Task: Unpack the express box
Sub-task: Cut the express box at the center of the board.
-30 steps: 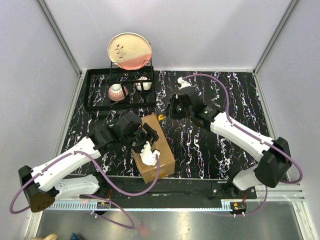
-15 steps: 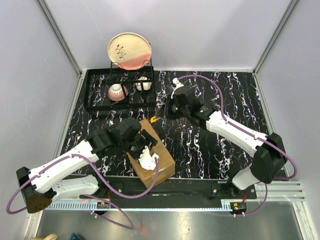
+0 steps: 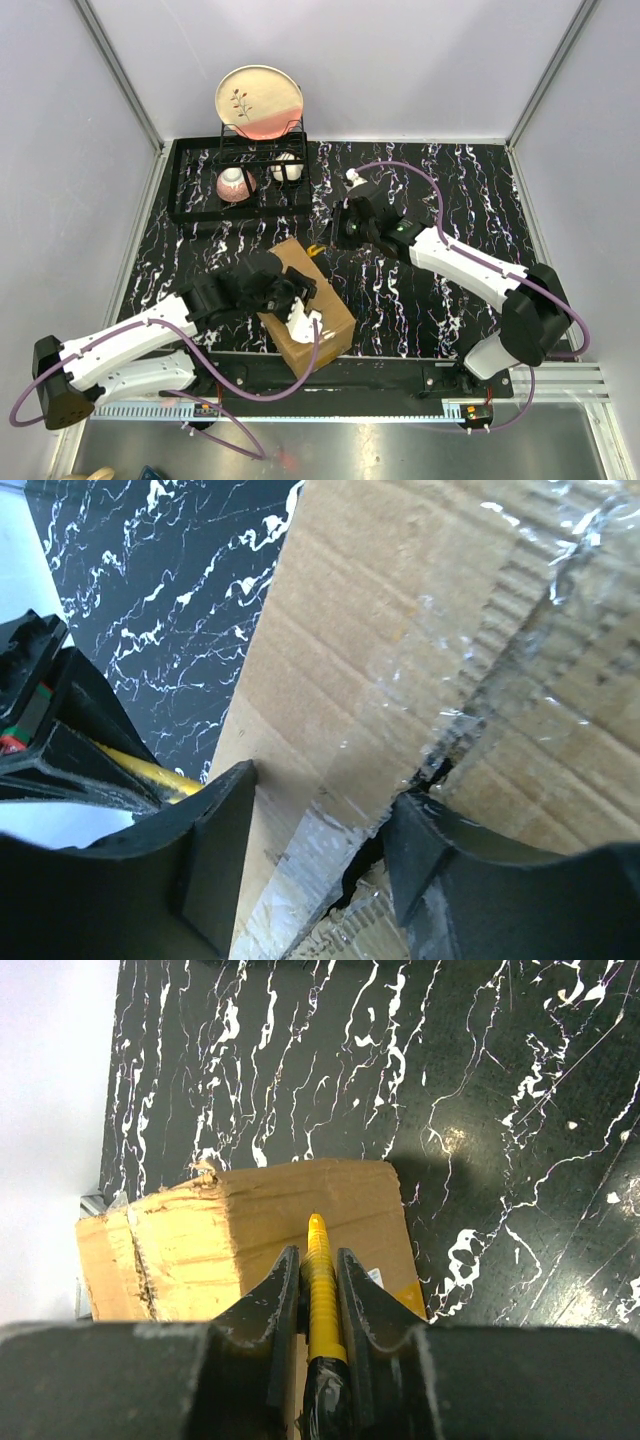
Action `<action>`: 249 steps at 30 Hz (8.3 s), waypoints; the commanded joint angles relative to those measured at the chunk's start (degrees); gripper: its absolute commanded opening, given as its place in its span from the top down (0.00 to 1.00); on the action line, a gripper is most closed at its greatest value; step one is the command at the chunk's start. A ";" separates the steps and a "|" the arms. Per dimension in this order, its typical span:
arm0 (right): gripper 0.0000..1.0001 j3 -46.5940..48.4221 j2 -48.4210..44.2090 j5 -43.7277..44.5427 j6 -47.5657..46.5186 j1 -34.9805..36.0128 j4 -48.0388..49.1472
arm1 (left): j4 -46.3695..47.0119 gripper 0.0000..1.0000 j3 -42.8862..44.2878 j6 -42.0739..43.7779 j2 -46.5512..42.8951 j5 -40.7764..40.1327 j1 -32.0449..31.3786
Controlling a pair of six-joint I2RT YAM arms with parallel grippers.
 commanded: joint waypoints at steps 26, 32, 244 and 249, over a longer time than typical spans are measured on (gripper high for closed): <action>1.00 -4.48 -24.40 13.50 -12.51 -2.49 -10.16 | 14.21 1.00 -1.15 -9.05 -3.31 -20.40 -0.62; 1.00 -6.86 -37.42 9.40 -20.15 -2.40 -14.48 | 13.24 1.00 -3.43 -7.73 -4.63 -21.99 -0.62; 1.00 -46.33 -63.47 20.80 6.55 18.08 6.70 | -35.26 0.01 50.52 -18.89 15.51 -16.55 -0.71; 1.00 -45.36 -63.47 21.16 6.46 18.08 7.13 | -45.91 0.01 47.30 -17.75 11.46 -1.09 -0.62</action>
